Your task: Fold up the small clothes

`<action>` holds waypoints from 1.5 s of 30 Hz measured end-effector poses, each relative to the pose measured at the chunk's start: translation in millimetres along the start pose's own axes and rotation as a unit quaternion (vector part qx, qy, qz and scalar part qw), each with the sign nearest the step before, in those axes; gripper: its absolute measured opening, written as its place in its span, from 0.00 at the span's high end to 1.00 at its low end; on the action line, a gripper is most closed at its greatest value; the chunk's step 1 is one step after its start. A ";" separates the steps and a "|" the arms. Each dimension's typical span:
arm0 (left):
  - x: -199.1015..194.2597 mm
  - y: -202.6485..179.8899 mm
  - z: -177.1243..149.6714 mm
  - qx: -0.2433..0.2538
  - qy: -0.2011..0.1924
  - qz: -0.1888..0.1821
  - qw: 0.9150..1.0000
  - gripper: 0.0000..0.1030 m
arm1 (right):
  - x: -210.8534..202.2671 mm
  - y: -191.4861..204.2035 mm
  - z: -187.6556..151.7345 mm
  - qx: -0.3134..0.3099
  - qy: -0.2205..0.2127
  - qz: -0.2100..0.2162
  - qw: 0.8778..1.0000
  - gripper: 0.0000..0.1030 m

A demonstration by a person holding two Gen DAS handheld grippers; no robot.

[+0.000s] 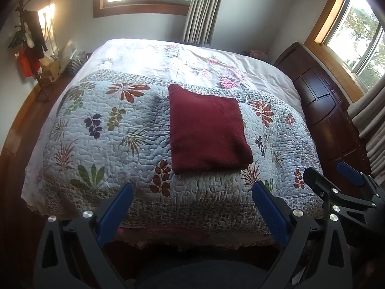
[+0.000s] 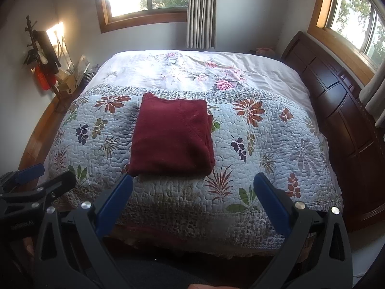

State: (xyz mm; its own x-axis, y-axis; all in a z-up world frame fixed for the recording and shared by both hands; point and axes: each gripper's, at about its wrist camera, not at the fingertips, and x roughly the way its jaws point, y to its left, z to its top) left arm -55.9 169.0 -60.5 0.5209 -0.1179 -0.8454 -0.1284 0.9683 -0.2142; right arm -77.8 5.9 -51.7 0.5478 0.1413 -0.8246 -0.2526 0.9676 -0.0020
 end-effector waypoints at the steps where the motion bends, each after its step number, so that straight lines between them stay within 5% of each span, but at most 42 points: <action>1: 0.1 0.3 0.2 0.000 0.000 0.000 1.000 0.04 | 0.0 0.8 0.1 -0.001 0.000 0.001 1.000 0.03; 45: 8.4 -2.3 6.3 0.016 0.008 0.004 1.000 0.04 | 6.5 -2.3 6.3 0.005 -0.002 -0.011 1.000 0.03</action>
State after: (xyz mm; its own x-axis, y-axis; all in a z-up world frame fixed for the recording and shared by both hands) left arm -46.0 167.2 -64.0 0.5059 -0.1145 -0.8550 -0.1049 0.9756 -0.1927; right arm -68.6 5.9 -53.5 0.5567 0.1219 -0.8217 -0.2326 0.9725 -0.0133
